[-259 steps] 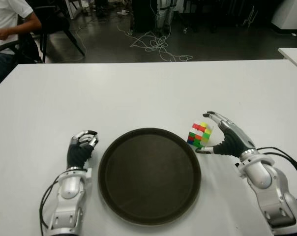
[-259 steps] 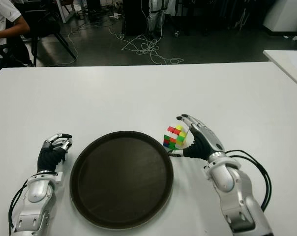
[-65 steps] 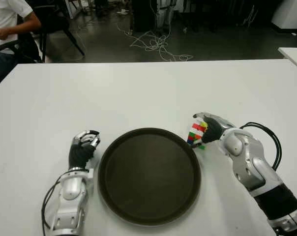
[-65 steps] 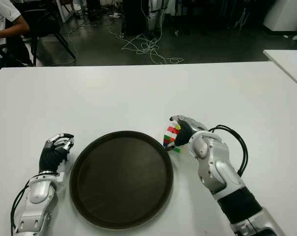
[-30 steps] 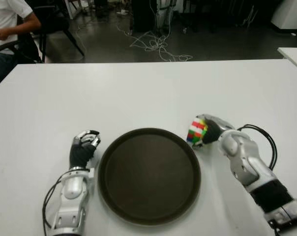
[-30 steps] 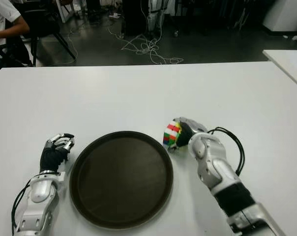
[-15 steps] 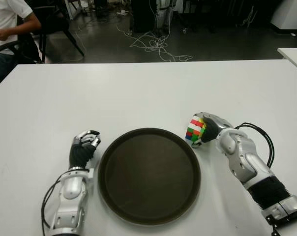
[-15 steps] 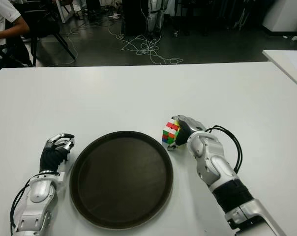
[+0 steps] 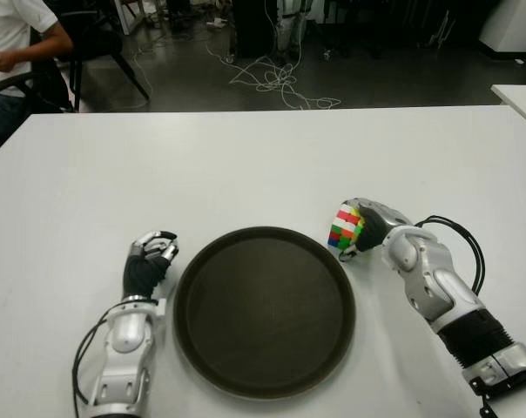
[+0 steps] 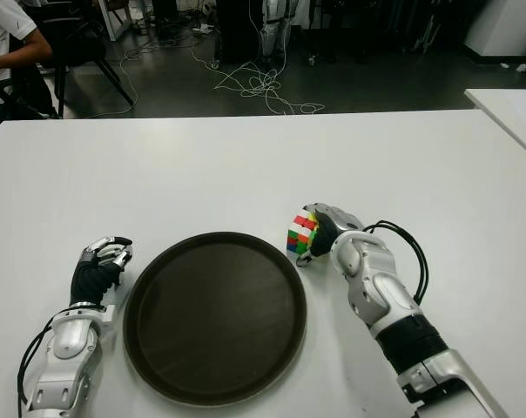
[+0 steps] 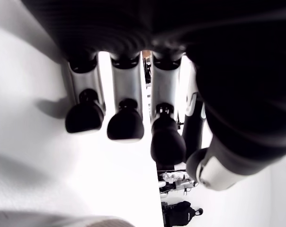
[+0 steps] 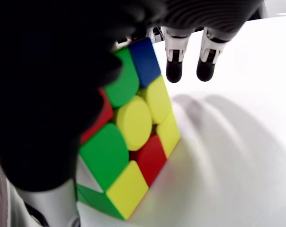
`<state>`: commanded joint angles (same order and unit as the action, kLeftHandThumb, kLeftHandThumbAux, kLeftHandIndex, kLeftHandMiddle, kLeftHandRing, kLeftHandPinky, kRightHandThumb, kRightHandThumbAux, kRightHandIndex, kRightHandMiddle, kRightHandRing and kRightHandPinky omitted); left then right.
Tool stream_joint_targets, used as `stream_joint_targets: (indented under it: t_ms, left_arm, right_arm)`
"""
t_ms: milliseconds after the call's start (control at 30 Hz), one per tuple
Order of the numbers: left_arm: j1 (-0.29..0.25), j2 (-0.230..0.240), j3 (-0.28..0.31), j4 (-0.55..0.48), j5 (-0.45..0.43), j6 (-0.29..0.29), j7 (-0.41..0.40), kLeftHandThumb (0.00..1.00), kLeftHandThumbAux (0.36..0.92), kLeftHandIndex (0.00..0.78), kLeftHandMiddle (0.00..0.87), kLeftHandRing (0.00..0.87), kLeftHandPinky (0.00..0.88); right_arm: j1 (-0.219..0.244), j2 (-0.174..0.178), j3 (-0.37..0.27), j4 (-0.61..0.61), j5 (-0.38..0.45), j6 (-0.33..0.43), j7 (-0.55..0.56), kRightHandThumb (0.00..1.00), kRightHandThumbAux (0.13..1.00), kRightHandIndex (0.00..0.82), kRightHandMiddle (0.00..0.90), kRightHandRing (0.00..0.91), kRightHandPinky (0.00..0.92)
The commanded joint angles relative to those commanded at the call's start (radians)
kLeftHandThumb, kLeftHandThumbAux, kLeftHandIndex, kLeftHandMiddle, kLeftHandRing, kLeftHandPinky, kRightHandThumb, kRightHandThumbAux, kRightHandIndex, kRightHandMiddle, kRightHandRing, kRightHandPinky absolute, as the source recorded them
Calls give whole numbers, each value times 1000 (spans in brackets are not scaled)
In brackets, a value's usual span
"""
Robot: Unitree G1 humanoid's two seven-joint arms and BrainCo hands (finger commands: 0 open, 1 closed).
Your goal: Pick up the Rubik's Cube and put it in the plate
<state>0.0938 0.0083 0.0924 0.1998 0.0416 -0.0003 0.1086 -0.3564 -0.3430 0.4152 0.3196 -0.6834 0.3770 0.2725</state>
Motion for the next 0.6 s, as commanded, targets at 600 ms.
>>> stream_joint_targets:
  t_ms: [600]
  left_arm:
    - [-2, -10, 9, 7, -7, -10, 4, 711, 706, 443, 802, 820, 799]
  right_arm:
    - [44, 42, -80, -23, 41, -42, -175, 0, 820, 257, 249, 251, 245]
